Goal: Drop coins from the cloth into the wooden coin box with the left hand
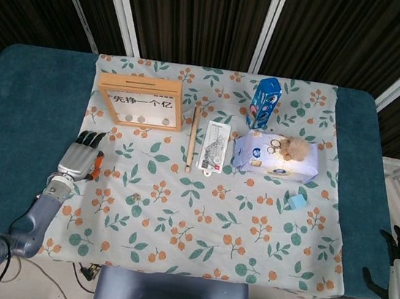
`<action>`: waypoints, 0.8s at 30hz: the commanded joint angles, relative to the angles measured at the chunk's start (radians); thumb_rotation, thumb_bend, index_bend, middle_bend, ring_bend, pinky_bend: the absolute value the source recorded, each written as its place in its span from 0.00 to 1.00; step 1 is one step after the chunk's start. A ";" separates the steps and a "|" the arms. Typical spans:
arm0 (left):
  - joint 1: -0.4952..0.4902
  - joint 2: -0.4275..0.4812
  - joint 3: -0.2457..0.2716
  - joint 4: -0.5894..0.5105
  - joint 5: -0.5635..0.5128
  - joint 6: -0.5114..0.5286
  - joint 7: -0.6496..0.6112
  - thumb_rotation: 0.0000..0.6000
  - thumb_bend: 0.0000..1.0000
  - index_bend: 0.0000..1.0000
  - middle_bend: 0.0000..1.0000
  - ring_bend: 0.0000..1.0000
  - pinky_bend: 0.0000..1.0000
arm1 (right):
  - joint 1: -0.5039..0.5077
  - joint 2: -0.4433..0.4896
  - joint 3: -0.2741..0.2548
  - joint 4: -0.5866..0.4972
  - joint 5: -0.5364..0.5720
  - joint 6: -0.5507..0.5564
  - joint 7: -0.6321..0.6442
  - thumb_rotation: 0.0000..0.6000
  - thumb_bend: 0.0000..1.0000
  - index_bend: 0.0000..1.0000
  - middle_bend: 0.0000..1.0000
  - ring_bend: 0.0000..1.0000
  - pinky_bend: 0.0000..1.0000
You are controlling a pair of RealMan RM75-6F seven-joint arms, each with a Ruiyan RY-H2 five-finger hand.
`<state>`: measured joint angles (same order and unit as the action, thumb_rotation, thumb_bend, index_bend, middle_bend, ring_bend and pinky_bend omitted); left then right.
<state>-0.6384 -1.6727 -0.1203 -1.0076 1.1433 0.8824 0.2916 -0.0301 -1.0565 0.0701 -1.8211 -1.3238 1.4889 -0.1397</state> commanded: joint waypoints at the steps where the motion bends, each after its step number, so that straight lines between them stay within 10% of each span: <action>1: 0.002 -0.001 -0.001 0.000 -0.007 0.000 0.015 1.00 0.37 0.64 0.00 0.00 0.00 | 0.000 0.000 0.001 -0.001 0.000 0.000 0.001 1.00 0.37 0.17 0.05 0.00 0.00; 13: 0.016 0.037 -0.028 -0.073 -0.033 0.036 0.040 1.00 0.42 0.61 0.00 0.00 0.00 | 0.000 0.001 0.001 0.001 -0.006 0.003 0.008 1.00 0.37 0.17 0.05 0.00 0.00; 24: 0.020 0.382 -0.107 -0.532 0.031 0.089 -0.035 1.00 0.47 0.61 0.00 0.00 0.00 | -0.003 0.001 0.005 0.000 0.000 0.008 0.019 1.00 0.37 0.17 0.05 0.00 0.00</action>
<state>-0.6155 -1.4314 -0.1840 -1.3865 1.1511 0.9562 0.2864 -0.0328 -1.0548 0.0744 -1.8210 -1.3245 1.4961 -0.1226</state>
